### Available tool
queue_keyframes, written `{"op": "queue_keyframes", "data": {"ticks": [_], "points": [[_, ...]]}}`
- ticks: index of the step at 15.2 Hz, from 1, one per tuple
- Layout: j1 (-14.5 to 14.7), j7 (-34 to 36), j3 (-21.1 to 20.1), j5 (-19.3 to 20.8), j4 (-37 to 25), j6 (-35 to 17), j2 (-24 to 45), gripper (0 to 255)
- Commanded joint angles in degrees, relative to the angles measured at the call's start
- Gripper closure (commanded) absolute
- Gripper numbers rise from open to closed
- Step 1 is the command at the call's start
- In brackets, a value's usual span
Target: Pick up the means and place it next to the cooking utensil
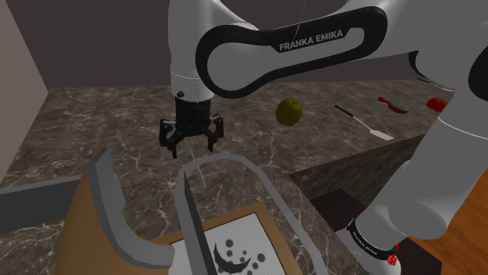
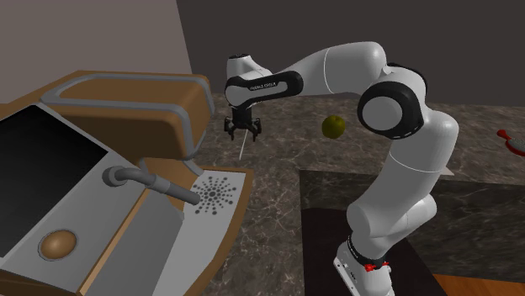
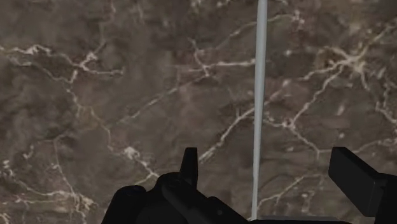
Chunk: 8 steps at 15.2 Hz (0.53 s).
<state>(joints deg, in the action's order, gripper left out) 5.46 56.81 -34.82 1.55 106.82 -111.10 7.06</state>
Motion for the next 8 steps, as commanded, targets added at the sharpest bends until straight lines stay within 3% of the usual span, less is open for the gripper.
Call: {"op": "queue_keyframes", "data": {"ticks": [1,2,8], "points": [[0.0,0.0,0.0,0.0,0.0,0.0,0.0,0],[0.0,0.0,0.0,0.0,0.0,0.0,0.0,255],[0.0,0.0,0.0,0.0,0.0,0.0,0.0,255]]}}
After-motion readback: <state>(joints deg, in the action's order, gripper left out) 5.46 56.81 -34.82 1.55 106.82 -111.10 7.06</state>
